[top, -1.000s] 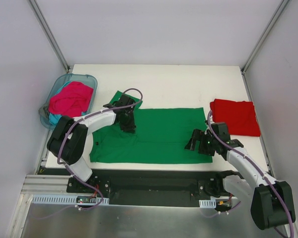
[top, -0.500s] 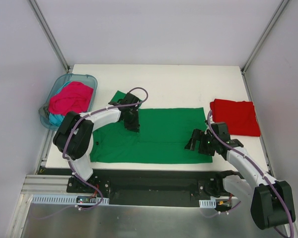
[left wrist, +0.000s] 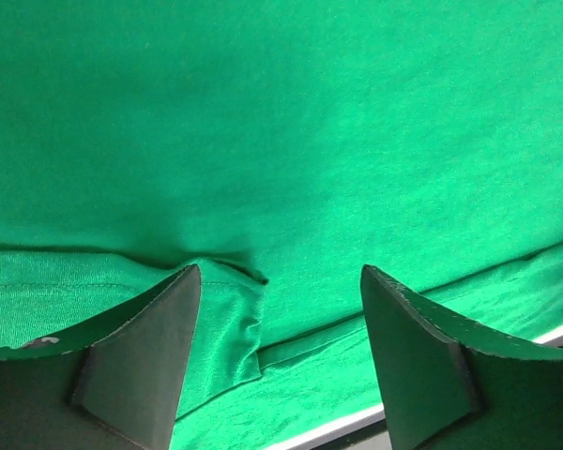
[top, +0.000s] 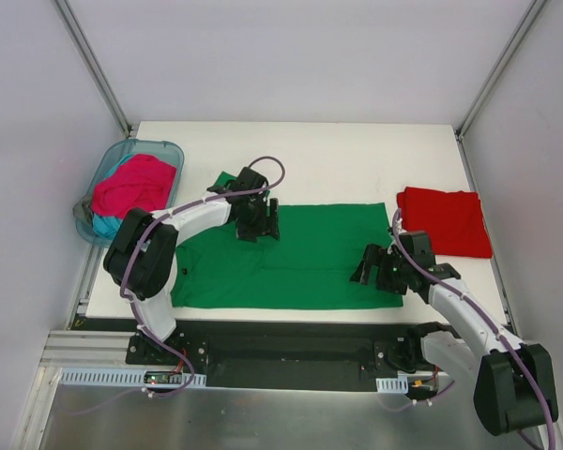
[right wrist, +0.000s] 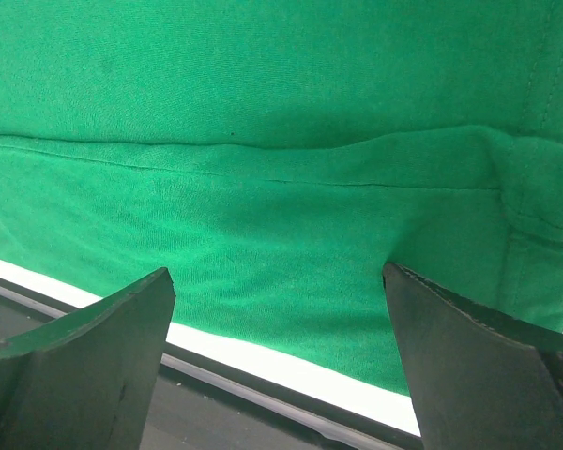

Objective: Fold and stack the t-shirts
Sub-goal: Fold the flattened tshirt in 1/3 of the way, then grap the side of the flattened tshirt furthest away from the robot with both arms

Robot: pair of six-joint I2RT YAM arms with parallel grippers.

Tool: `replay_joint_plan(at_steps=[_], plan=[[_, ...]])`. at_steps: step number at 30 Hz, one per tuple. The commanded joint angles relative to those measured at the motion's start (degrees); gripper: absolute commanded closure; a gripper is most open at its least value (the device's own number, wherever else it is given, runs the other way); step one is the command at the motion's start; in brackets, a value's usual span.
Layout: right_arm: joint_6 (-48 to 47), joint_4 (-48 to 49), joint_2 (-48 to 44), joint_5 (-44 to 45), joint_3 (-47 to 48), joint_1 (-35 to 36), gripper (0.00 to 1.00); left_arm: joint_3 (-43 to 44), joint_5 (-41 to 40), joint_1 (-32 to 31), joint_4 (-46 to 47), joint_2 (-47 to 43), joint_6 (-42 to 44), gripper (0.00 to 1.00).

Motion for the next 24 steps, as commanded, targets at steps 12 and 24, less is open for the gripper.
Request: replay_joint_plan(at_steps=[12, 24], plan=[[2.89, -3.87, -6.98, 11.57, 6.94, -0.13, 0.04, 11.23, -0.74, 2.36, 0.89, -2.39, 4.84, 0.01], [2.98, -1.86, 1.1, 14.13, 13.98, -0.84, 0.04, 33.26, -12.93, 16.17, -6.3, 12.26, 11.34, 0.01]])
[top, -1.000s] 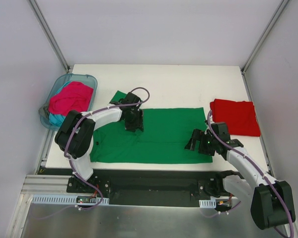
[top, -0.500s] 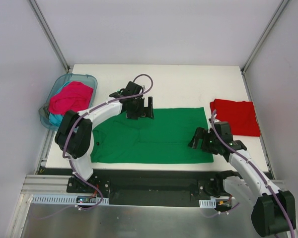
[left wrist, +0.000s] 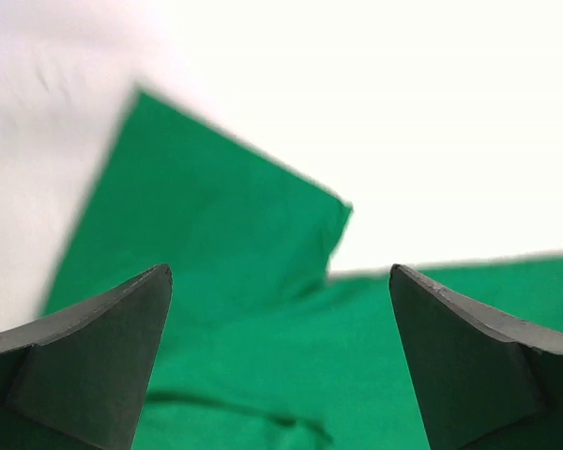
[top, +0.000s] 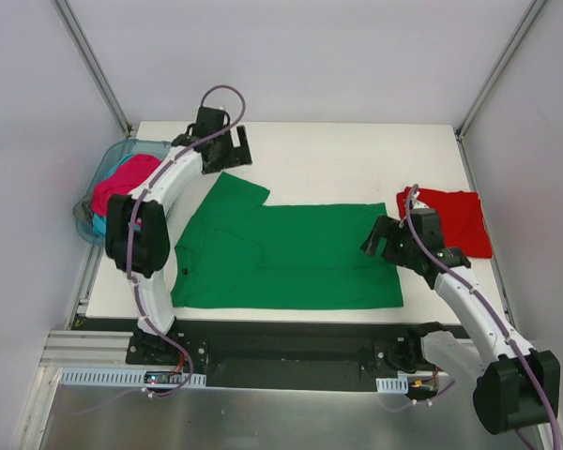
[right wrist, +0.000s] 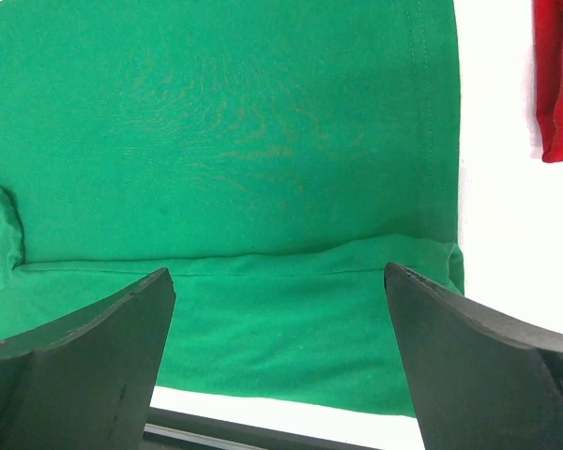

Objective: Fold and stack the t-shirts
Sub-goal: Grap the side of the flattened tshirt furthest away from the robot with both arms

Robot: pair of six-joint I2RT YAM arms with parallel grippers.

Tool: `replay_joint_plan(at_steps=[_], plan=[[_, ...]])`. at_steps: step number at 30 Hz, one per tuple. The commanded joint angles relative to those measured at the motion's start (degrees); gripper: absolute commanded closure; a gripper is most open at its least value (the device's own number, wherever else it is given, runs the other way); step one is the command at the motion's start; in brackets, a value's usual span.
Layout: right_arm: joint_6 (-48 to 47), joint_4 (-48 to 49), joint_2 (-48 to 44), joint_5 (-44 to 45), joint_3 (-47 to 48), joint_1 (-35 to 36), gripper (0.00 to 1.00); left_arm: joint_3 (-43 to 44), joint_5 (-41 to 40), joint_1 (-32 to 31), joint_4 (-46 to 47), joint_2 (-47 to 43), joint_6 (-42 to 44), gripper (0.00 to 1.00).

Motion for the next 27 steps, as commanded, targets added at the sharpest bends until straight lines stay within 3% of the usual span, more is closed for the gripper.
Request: replay_joint_plan(at_steps=[1, 6, 11, 13, 23, 27], plan=[[0.38, 1.16, 3.18, 1.33, 2.33, -0.38, 0.04, 15.13, -9.32, 1.83, -5.96, 10.76, 4.89, 0.01], [-0.14, 1.51, 5.73, 1.33, 2.07, -0.64, 0.04, 29.65, -14.1, 2.62, -10.1, 21.75, 10.95, 0.02], [-0.5, 2.04, 8.2, 0.71, 2.07, -0.64, 0.04, 39.77, -11.91, 4.47, -12.65, 29.67, 11.49, 0.13], [-0.93, 2.04, 8.9, 0.62, 2.15, -0.82, 0.04, 40.4, -10.85, 5.0, -12.83, 30.91, 11.49, 0.21], [-1.11, 3.18, 11.01, -0.52, 1.98, -1.0, 0.04, 39.87, -8.04, 5.26, -15.46, 35.39, 12.11, 0.39], [-1.02, 3.27, 11.36, -1.4, 1.89, -0.91, 0.04, 41.8, -7.77, 5.26, -16.52, 37.5, 11.14, 0.51]])
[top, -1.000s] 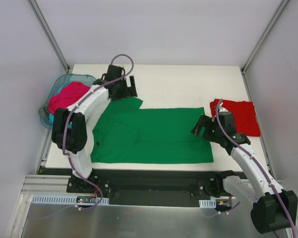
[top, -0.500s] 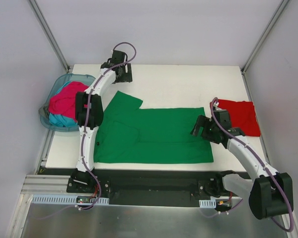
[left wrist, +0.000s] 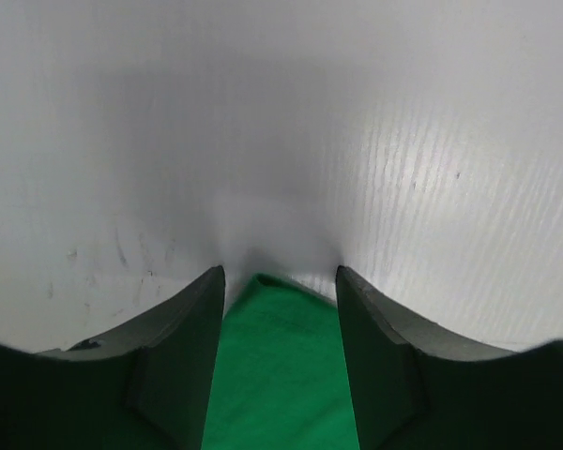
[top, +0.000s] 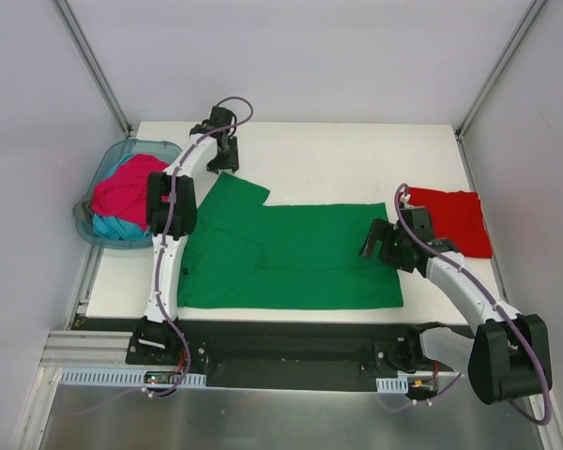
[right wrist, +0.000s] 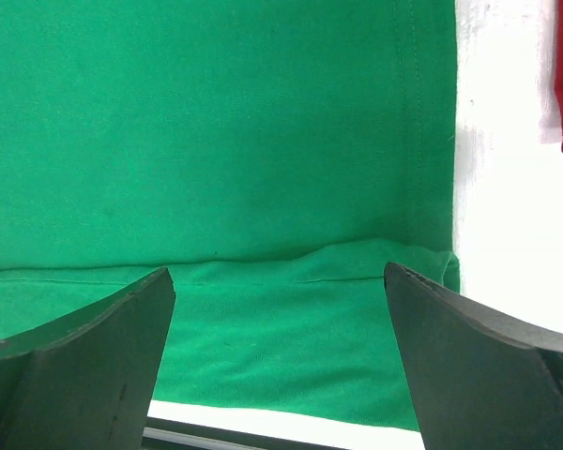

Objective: Fold and stack the t-shirts
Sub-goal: Grap the side of the flattened tshirt furthest away from the robot with both arms

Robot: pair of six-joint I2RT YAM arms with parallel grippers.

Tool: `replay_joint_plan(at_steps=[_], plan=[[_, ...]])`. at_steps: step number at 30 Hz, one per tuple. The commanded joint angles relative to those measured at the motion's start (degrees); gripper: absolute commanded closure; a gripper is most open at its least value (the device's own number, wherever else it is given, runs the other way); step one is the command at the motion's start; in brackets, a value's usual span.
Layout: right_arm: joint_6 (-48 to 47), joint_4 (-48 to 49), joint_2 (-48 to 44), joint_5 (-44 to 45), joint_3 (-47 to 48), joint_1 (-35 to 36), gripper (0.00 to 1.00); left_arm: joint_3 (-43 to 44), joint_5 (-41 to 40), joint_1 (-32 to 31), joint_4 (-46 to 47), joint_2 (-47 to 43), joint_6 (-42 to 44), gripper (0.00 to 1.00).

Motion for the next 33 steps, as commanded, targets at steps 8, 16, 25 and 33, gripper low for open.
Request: replay_joint_plan(at_steps=[8, 16, 25, 33], plan=[[-0.37, 2.14, 0.9, -0.98, 1.25, -0.23, 0.04, 2.61, 2.04, -0.14, -4.86, 1.92, -0.58, 0.7], [-0.28, 2.14, 0.28, -0.63, 1.25, -0.23, 0.04, 1.56, 1.43, -0.14, -6.35, 0.7, -0.06, 1.0], [-0.45, 2.32, 7.03, 3.05, 10.2, -0.41, 0.04, -1.78, 2.04, -0.14, -6.27, -6.68, 0.03, 1.0], [-3.7, -3.13, 28.55, 16.4, 30.32, -0.49, 0.04, -6.7, 5.91, -0.22, -6.09, -11.34, -0.93, 1.0]])
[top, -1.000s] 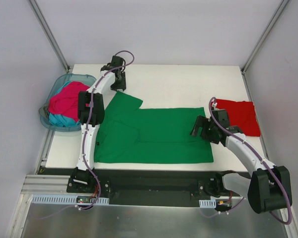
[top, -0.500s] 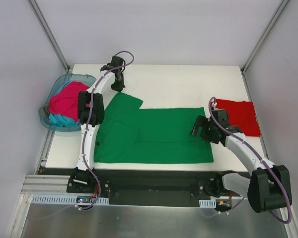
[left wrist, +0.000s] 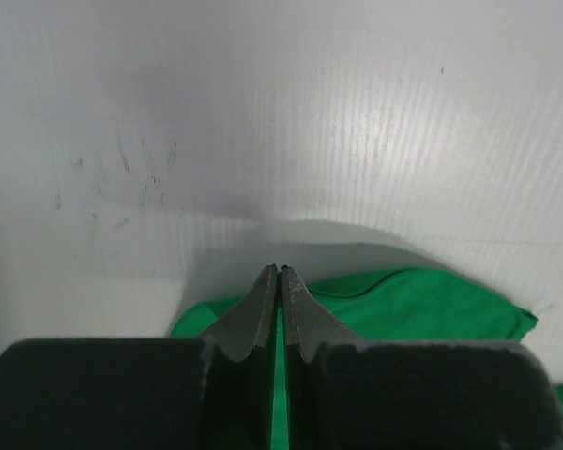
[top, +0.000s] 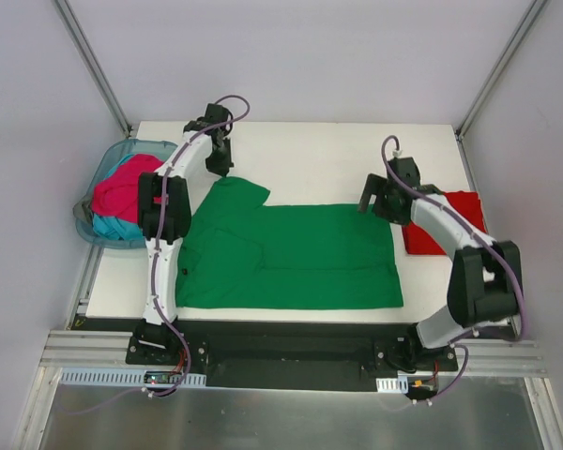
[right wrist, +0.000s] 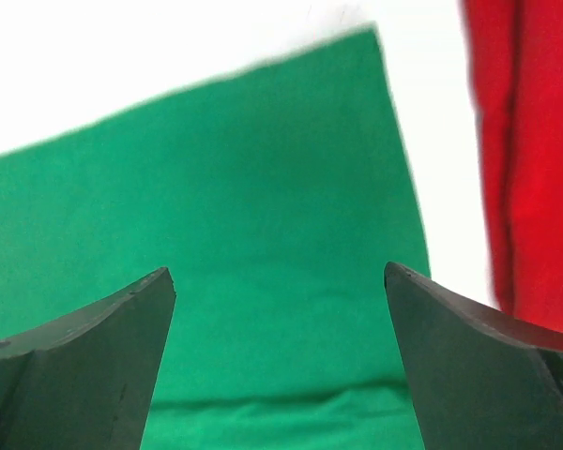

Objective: Fold and stack the t-shirts
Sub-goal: Grap the side of the flattened tshirt furthest away from the robot with both arms

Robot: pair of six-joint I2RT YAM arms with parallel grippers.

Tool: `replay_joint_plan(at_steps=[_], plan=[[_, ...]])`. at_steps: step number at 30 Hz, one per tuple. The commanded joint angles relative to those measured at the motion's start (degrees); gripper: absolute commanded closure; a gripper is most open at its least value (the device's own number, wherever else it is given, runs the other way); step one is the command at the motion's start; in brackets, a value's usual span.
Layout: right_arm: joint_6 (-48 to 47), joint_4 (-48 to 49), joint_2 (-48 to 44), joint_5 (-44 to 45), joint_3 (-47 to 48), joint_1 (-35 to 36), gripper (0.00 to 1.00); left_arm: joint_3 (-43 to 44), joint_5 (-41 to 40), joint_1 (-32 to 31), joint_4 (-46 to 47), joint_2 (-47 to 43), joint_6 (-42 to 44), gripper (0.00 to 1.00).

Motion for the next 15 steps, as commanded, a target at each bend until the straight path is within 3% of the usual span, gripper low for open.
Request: replay_joint_plan(at_steps=[1, 5, 12, 15], plan=[[-2.48, -4.16, 11.0, 10.79, 11.95, -0.45, 0.04, -3.66, 2.81, -0.22, -1.33, -7.04, -0.87, 1.0], [-4.15, -8.63, 21.46, 13.71, 22.93, -1.06, 0.01, -6.39, 5.0, -0.22, -0.62, -8.89, -1.83, 1.0], [-3.01, -11.46, 30.71, 16.08, 31.23, -2.47, 0.14, -10.96, 7.2, -0.22, 1.13, -11.96, -2.98, 1.0], [-2.66, -10.67, 32.47, 15.73, 31.84, -2.91, 0.26, -12.54, 7.47, -0.22, 1.75, -13.19, -3.15, 1.0]])
